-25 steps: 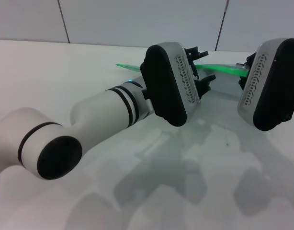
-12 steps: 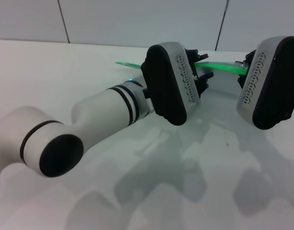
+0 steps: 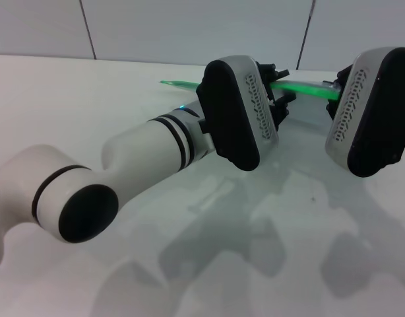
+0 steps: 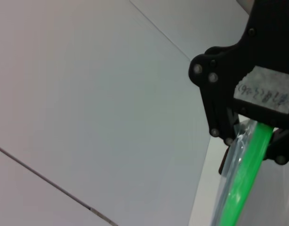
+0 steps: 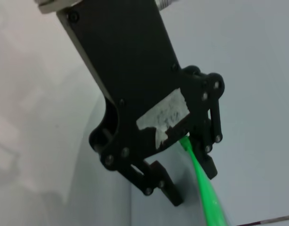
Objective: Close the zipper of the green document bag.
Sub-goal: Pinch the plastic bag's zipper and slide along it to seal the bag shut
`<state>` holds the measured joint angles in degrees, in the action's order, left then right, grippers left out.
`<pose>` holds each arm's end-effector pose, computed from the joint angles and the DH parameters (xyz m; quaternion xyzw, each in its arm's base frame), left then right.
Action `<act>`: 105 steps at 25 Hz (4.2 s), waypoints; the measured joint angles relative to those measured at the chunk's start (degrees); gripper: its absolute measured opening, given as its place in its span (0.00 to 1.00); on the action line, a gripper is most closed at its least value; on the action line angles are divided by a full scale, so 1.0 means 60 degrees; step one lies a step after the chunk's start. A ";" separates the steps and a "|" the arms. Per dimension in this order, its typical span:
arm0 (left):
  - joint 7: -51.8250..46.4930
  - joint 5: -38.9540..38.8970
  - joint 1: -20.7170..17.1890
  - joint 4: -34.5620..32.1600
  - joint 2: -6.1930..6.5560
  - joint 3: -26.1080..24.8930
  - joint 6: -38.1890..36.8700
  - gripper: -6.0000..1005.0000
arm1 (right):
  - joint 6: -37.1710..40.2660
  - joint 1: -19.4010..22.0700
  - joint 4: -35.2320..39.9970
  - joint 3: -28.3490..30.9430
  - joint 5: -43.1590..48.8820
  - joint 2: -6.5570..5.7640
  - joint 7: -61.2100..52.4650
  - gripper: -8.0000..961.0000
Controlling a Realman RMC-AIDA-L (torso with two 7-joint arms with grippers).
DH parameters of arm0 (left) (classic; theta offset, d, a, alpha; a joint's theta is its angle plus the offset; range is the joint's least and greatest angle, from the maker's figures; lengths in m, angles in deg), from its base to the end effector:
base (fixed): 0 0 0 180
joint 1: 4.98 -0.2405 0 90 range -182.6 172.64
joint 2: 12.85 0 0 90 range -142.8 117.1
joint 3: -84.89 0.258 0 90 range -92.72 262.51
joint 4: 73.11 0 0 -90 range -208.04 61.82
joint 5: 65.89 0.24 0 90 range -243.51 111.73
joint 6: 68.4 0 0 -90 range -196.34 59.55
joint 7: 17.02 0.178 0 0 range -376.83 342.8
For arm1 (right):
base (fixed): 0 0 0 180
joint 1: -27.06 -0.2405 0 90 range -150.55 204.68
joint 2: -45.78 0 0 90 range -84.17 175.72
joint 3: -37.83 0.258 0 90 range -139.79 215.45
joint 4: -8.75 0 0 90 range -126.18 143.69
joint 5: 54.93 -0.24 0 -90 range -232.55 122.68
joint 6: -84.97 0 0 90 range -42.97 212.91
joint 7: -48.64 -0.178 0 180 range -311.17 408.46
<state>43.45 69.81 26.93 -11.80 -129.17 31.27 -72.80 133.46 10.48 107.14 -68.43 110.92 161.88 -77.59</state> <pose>-0.1015 0.4217 -0.1493 -0.8851 0.1795 -0.0593 0.4253 0.1304 0.4029 -0.0282 -0.8900 -0.1391 -0.1624 0.4028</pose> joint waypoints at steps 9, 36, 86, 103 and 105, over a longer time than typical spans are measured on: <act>-0.0024 0.0000 0.0033 -0.0003 -0.0009 0.0003 -0.0042 0.33 | 0.0003 -0.0011 0.0010 0.0000 0.0000 0.0000 -0.0020 0.06; -0.0048 0.0000 0.0028 -0.0444 -0.0023 0.0002 -0.0501 0.12 | -0.0006 0.0039 0.0032 -0.0133 -0.0002 -0.0014 -0.0025 0.06; -0.0012 -0.0084 0.0031 -0.0912 -0.0022 0.0325 -0.1742 0.41 | -0.0055 0.0216 0.0183 -0.0113 0.0000 -0.0044 0.0095 0.06; 0.0584 -0.0141 -0.0337 -0.0568 -0.0022 0.0379 -0.1710 0.41 | -0.0037 0.0222 0.0154 -0.0044 -0.0001 -0.0044 0.0094 0.06; 0.0596 -0.0140 -0.0322 -0.0570 -0.0022 0.0383 -0.1702 0.41 | -0.0023 0.0214 0.0158 -0.0043 -0.0001 -0.0050 0.0093 0.06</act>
<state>47.02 68.97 25.00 -15.22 -129.30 33.57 -83.02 133.32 11.76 108.09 -68.69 110.91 161.58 -77.03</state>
